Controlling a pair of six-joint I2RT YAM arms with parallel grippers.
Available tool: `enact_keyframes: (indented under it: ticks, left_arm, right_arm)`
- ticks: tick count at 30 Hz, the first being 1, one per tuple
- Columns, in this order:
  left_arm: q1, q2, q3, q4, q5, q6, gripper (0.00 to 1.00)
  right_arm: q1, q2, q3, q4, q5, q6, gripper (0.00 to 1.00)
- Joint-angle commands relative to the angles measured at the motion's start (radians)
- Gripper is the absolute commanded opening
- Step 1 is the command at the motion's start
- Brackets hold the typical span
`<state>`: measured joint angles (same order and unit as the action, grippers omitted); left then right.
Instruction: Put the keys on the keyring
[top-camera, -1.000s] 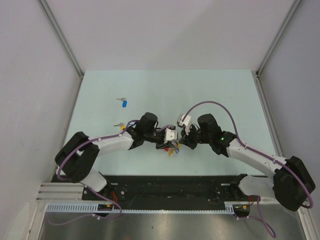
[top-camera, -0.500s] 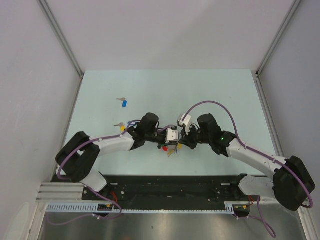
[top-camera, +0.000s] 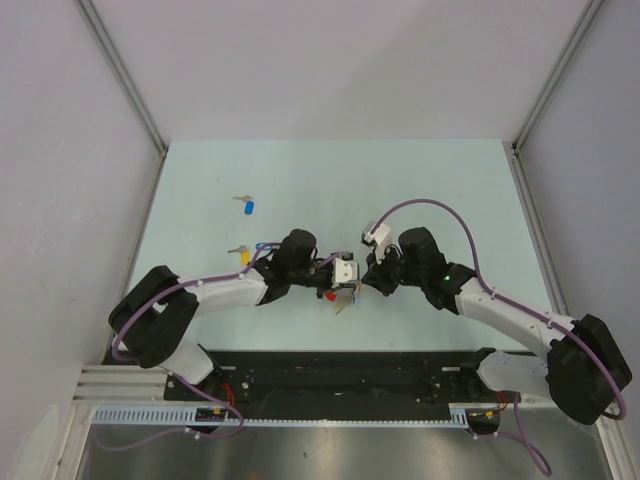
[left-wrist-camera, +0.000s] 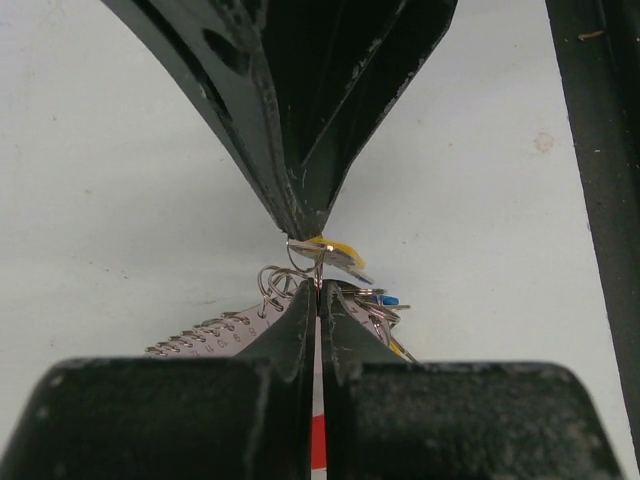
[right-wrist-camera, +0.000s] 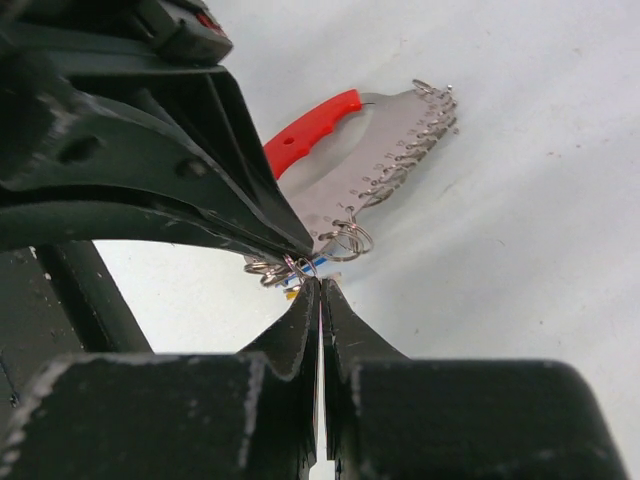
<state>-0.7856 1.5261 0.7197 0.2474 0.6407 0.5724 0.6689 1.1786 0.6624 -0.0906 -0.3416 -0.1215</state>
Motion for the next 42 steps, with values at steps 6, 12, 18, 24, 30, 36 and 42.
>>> enact_keyframes:
  ticks: [6, 12, 18, 24, 30, 36, 42]
  left_arm:
    - [-0.007, -0.084, -0.042, 0.095, -0.015, -0.072, 0.0]
    - [-0.009, -0.106, -0.058, 0.13, -0.019, -0.091, 0.0]
    - [-0.009, -0.13, -0.08, 0.177, -0.032, -0.115, 0.0]
    - [-0.01, -0.155, -0.106, 0.234, -0.058, -0.135, 0.0]
    - [-0.009, -0.164, -0.12, 0.259, -0.072, -0.147, 0.0]
    - [-0.009, -0.155, -0.118, 0.254, -0.07, -0.151, 0.0]
    - [-0.009, -0.146, -0.1, 0.201, -0.067, -0.14, 0.23]
  right_arm:
    - [-0.049, -0.028, -0.032, 0.038, 0.072, 0.088, 0.0]
    - [-0.051, -0.011, -0.041, 0.055, 0.062, 0.111, 0.0]
    - [-0.057, 0.024, -0.044, 0.071, 0.035, 0.138, 0.0]
    - [-0.057, 0.053, -0.043, 0.077, 0.03, 0.149, 0.0]
    - [-0.063, 0.067, -0.044, 0.08, 0.009, 0.148, 0.0]
    - [-0.063, 0.029, -0.043, 0.075, 0.007, 0.135, 0.0]
    - [-0.063, -0.057, -0.041, 0.072, 0.015, 0.125, 0.0]
